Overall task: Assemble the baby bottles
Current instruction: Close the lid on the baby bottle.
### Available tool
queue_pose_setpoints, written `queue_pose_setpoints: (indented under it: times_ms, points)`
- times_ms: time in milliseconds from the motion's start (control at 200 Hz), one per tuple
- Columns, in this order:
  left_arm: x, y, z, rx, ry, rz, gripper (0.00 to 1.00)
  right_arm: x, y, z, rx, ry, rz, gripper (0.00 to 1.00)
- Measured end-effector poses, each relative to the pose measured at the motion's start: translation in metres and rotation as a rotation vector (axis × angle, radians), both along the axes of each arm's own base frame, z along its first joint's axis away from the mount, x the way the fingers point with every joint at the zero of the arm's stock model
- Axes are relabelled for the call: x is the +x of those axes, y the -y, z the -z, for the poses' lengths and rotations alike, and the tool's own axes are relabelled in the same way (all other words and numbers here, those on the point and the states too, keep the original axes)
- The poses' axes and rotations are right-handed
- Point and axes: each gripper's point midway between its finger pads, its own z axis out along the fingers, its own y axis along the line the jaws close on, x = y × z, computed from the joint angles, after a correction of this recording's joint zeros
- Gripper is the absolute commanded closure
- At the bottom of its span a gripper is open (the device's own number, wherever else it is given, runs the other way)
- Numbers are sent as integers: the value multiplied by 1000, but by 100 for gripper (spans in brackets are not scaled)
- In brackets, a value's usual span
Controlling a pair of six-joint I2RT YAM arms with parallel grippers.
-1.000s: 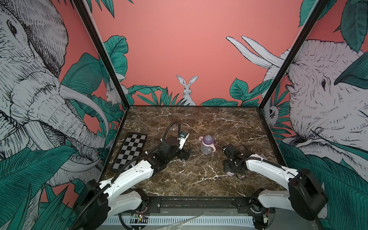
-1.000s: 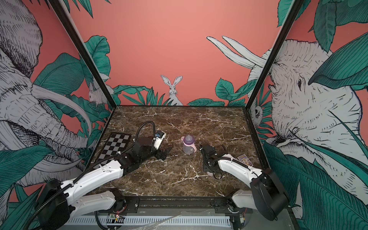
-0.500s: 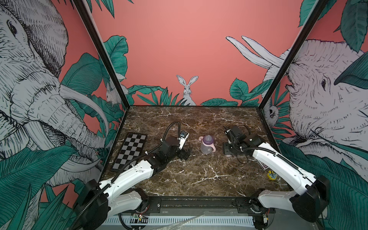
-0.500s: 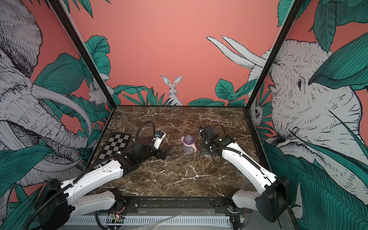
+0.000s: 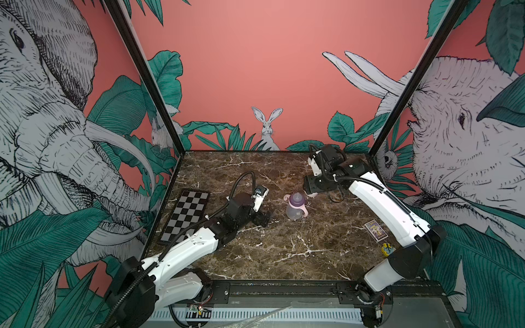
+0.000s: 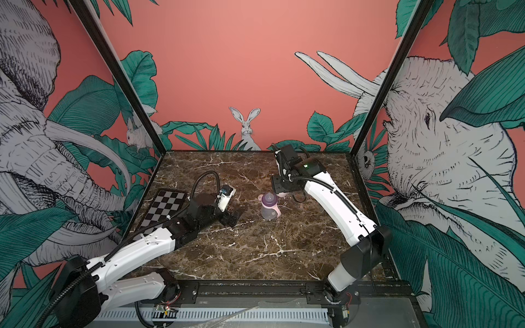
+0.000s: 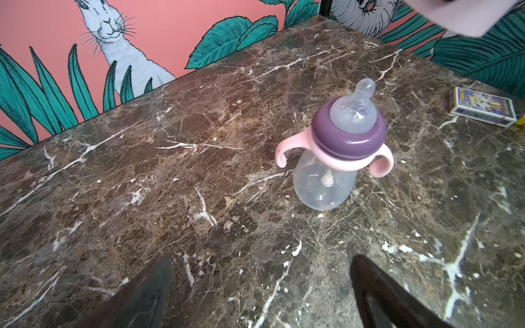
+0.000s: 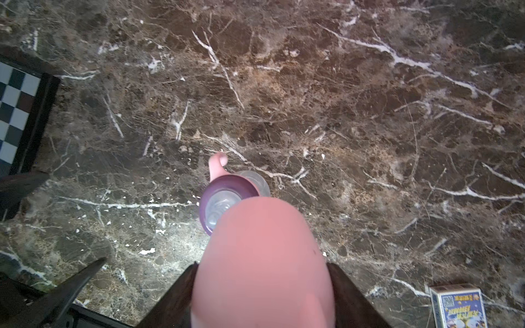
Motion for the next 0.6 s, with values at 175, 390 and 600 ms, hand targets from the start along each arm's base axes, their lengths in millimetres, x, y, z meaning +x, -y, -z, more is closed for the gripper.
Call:
queue_pose_setpoints:
  times_ms: [175,390,600]
  points:
    - [-7,7,0,-14,-12,64,0,7,-15,-1,1,-43,-58,37]
    - [-10,10,0,-17,-15,91,0,13,-28,12,-33,-107,-106,38]
    - [-11,11,0,-19,-18,100,0,14,-41,26,-83,-155,-156,38]
